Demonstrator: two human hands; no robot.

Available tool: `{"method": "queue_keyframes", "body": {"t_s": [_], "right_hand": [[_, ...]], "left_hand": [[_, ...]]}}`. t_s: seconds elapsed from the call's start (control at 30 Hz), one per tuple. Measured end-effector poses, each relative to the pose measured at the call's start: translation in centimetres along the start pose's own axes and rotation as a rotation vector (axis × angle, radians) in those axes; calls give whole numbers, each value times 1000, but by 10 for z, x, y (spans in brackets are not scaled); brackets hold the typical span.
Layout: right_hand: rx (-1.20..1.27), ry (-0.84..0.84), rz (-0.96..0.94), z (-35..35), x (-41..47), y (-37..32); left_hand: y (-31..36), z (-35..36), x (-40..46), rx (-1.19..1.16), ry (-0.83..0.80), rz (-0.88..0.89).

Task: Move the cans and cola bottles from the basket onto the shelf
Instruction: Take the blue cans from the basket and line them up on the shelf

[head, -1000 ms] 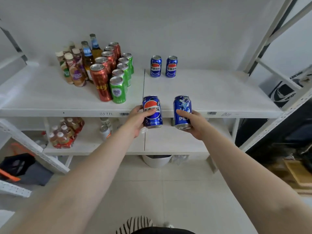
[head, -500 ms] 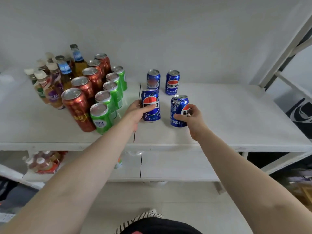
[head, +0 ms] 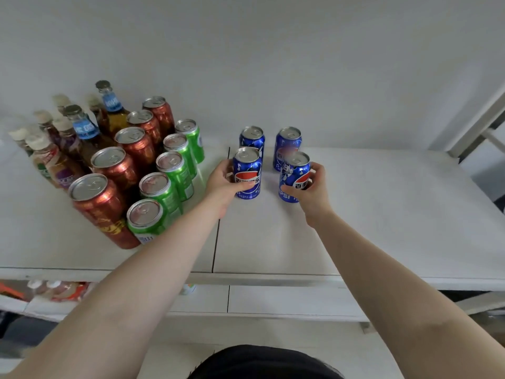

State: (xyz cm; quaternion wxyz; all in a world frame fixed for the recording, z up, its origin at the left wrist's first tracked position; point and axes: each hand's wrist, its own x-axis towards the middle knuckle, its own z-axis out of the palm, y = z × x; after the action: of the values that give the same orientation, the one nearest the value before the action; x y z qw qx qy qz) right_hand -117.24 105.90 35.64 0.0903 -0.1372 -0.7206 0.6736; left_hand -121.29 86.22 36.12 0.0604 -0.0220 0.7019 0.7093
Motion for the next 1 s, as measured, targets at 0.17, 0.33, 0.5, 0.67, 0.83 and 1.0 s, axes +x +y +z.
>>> {"method": "queue_keyframes", "body": {"t_s": [0.17, 0.33, 0.5, 0.67, 0.83, 1.0], "right_hand": [[-94, -45, -24, 1, 14, 1], [-281, -87, -26, 1, 22, -3], [-228, -173, -21, -6, 23, -6], [-299, -142, 4, -7, 31, -5], [-280, -145, 3, -4, 39, -7], [-339, -114, -12, -4, 43, -1]], "left_hand": [[-12, 6, 8, 2, 23, 25], [-8, 18, 10, 23, 44, 93], [-14, 17, 18, 65, 45, 98], [-15, 17, 22, 82, 52, 94], [-12, 20, 23, 70, 51, 87], [-15, 19, 27, 93, 72, 77]]}}
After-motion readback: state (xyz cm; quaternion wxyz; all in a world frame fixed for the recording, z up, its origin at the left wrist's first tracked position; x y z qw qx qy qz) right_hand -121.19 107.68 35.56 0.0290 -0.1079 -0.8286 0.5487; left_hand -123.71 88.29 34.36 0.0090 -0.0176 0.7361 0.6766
